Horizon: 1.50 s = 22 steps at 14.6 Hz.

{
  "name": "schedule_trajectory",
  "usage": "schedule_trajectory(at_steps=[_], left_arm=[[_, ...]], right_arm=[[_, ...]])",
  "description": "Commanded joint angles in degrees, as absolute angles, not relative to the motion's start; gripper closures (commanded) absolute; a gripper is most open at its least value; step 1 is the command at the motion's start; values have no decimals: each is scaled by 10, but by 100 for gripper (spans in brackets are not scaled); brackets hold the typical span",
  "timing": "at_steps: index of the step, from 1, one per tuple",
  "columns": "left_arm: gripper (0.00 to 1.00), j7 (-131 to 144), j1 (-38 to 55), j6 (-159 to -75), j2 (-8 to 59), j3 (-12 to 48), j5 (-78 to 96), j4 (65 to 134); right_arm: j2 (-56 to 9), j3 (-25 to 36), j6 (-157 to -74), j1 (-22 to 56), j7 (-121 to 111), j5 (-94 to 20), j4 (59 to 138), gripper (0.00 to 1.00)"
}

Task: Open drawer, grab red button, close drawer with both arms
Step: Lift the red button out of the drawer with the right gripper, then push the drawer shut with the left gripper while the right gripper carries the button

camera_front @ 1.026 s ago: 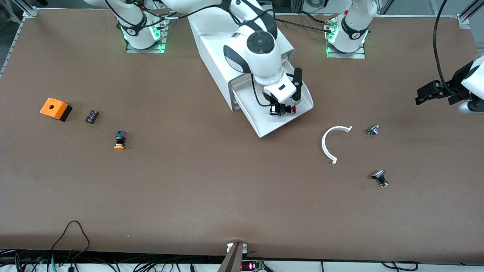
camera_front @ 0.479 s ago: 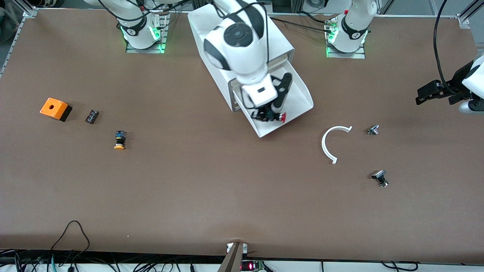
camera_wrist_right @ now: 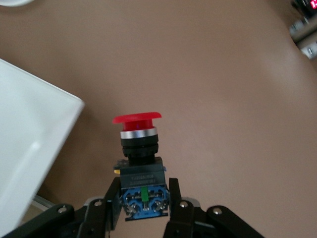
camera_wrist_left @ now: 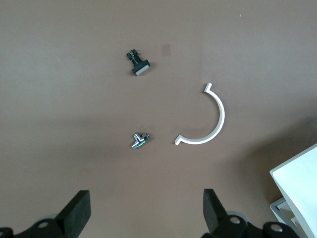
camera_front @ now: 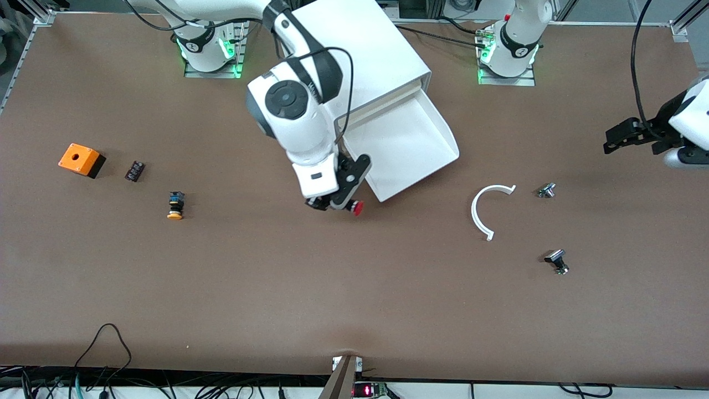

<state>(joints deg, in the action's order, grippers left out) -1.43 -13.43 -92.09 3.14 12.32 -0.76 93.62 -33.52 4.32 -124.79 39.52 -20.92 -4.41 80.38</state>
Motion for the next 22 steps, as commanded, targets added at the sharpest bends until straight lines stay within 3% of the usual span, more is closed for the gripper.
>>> schedule_trajectory(at_steps=[1, 8, 12, 18, 22], left_arm=[[0, -22, -134, -911, 102, 127, -4, 918], [1, 82, -110, -926, 141, 139, 72, 932], [1, 267, -46, -1026, 159, 150, 76, 985], [1, 456, 19, -1313, 180, 190, 69, 1135], [1, 536, 64, -1369, 181, 192, 69, 1182]], right_arm=[[-310, 42, -1252, 349, -200, -54, 854, 68], [-286, 43, -1250, 279, -101, -52, 950, 68], [-285, 60, -1251, 246, 22, -41, 1009, 68], [-286, 73, -1289, 197, 42, -23, 1098, 66], [-278, 101, -1333, 194, 41, 10, 1166, 66]])
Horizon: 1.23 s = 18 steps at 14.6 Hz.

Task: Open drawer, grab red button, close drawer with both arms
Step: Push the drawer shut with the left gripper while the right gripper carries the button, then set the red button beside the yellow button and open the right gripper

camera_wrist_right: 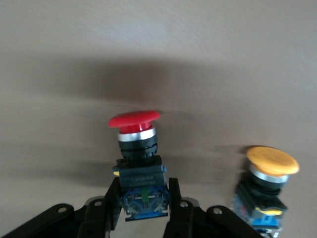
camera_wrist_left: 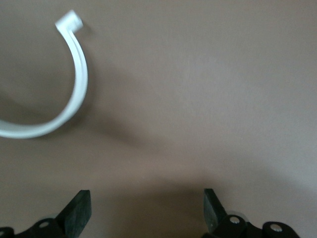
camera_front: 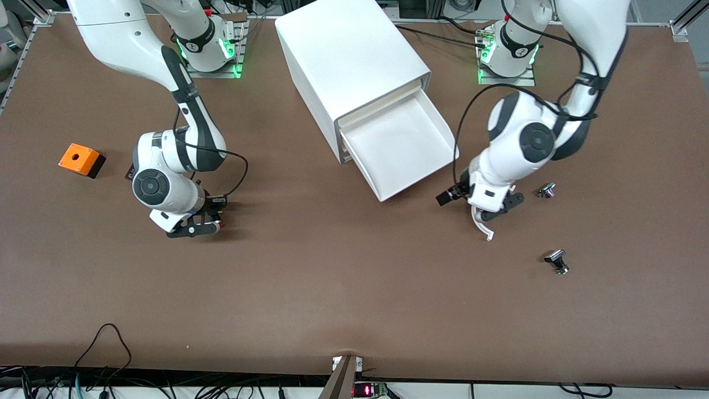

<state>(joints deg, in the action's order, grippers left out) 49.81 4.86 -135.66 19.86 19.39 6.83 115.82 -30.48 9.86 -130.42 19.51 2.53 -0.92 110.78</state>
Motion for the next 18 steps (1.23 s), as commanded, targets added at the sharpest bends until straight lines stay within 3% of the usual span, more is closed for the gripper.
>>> schedule_trajectory(at_steps=[1, 2, 3, 4, 5, 9, 13, 18], left_arm=[[1, 547, 70, -1365, 174, 194, 69, 1192], [1, 552, 72, -1363, 164, 207, 69, 1206], [1, 552, 71, -1363, 155, 226, 69, 1223], [1, 556, 72, -1363, 147, 239, 70, 1237], [1, 565, 72, -1363, 140, 257, 75, 1253], [1, 603, 71, -1361, 133, 333, 79, 1278], [1, 597, 71, -1361, 133, 395, 81, 1281], [1, 592, 62, -1353, 133, 406, 80, 1280]], right_arm=[[-277, 101, -1345, 194, 42, 10, 1177, 66], [-278, 101, -1357, 194, 42, 10, 1184, 63], [-277, 101, -1357, 194, 44, 8, 1183, 46], [-274, 102, -1354, 194, 51, 6, 1180, 13], [-264, 102, -1354, 194, 65, 6, 1179, 0], [-243, 101, -1262, 194, 94, 6, 1131, 0], [-242, 101, -1072, 194, 92, 5, 973, 0], [-226, 103, -1014, 193, 88, 10, 898, 0]])
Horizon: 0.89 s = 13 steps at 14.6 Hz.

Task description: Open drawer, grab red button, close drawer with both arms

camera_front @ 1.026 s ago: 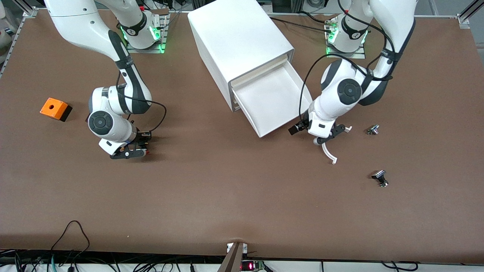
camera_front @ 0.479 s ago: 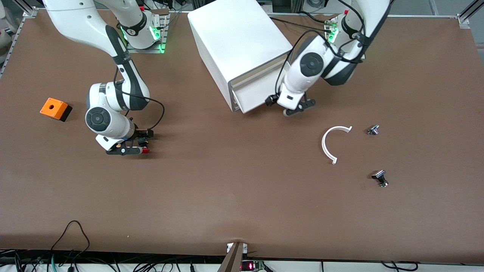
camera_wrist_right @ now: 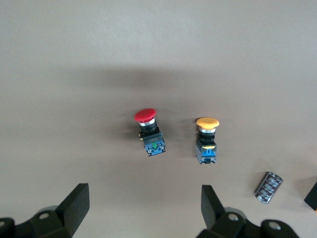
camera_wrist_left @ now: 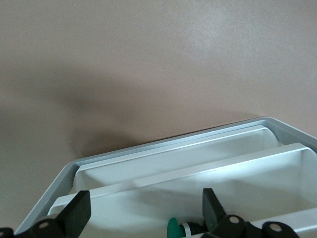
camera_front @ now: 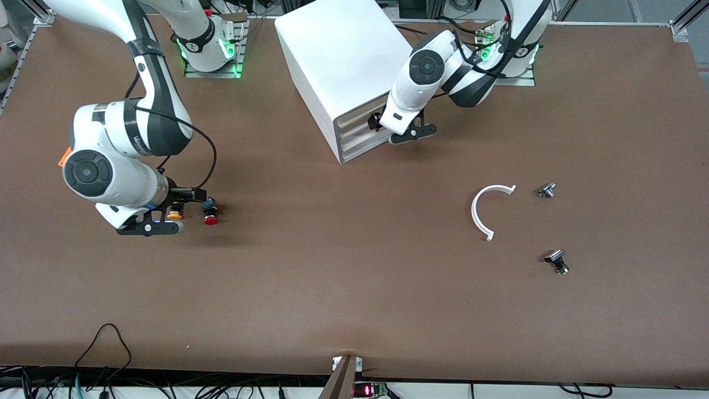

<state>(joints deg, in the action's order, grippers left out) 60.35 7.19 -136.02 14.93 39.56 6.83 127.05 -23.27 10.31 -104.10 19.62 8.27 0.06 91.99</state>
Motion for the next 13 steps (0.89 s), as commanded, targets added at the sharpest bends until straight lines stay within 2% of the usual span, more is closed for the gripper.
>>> schedule_trajectory(at_steps=[1, 4, 6, 8, 10, 13], left_arm=[[1, 587, 44, -1361, 131, 403, 70, 1278], [1, 520, -56, -1379, 101, 377, 41, 1252], [1, 391, -70, -1373, 80, 317, 40, 1235], [1, 278, -79, -1347, 51, 274, 40, 1230], [1, 188, -83, -1281, 23, 218, 40, 1196], [1, 83, -83, -1140, -18, 149, 40, 1132]], right_arm=[[-220, 104, -988, 193, 88, 10, 886, 0], [-215, 113, -879, 193, 84, 9, 813, 0], [-215, 114, -814, 191, 85, 11, 756, 0], [-219, 117, -788, 190, 88, 3, 729, 0], [-217, 117, -792, 185, 94, 0, 727, 0], [-216, 125, -788, 184, 95, -3, 727, 0]])
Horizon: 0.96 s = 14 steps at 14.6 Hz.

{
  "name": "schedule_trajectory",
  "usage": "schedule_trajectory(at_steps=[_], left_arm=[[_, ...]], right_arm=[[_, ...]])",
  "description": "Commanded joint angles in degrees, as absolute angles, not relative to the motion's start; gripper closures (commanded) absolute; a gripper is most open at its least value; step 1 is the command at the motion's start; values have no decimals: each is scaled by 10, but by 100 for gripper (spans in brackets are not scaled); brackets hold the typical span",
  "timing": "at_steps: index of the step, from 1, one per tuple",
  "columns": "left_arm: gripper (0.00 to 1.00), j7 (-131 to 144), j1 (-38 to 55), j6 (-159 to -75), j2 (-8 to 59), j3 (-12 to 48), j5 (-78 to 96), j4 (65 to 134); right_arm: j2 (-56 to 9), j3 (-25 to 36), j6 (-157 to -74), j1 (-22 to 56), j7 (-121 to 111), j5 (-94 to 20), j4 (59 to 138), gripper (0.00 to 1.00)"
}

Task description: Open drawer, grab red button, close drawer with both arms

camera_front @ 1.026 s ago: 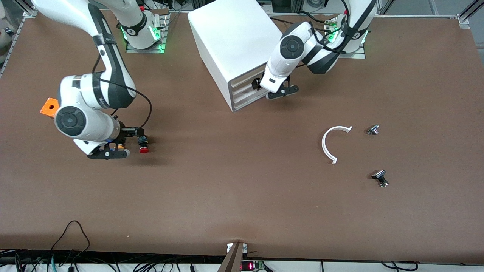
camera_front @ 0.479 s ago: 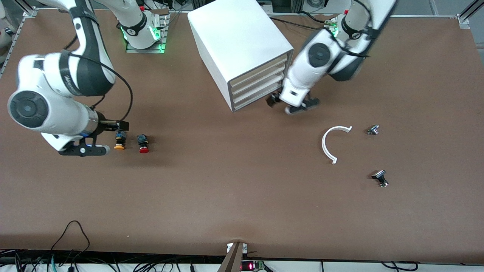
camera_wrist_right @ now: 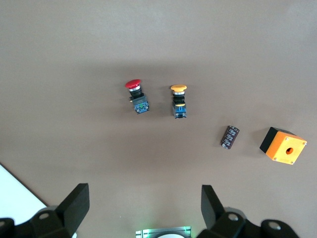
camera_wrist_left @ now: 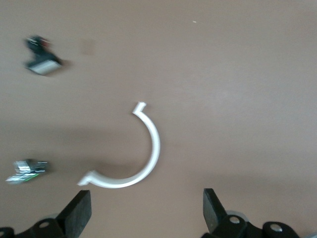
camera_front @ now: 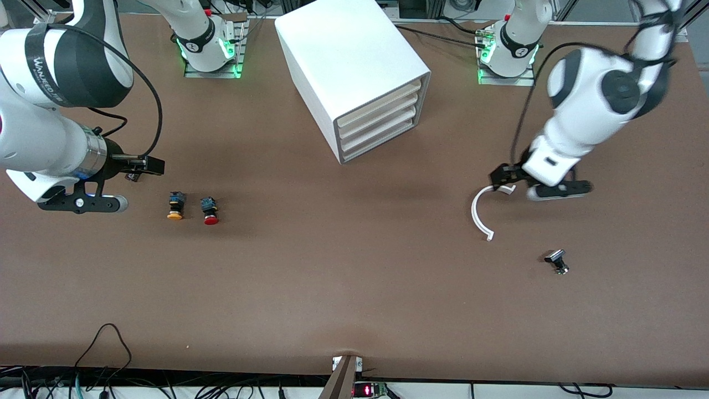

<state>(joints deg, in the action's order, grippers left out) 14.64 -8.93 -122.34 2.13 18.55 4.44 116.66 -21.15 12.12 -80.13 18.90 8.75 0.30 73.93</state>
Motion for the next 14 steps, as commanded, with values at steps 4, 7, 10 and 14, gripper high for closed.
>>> schedule_trajectory(at_steps=[4, 7, 10, 14], left_arm=[[1, 15, -93, -958, -30, 102, 39, 1014], [1, 10, -109, -941, -25, 103, 18, 990], [1, 9, -110, -931, -25, 103, 14, 990], [1, 11, -109, -926, -25, 107, 14, 990]], right_arm=[[-216, 144, -805, 178, 98, -45, 725, 0], [-214, 155, -805, 174, 86, -44, 725, 0], [-200, 175, -802, 173, 83, -45, 700, 0], [-177, 174, -802, 171, 93, -28, 692, 0]])
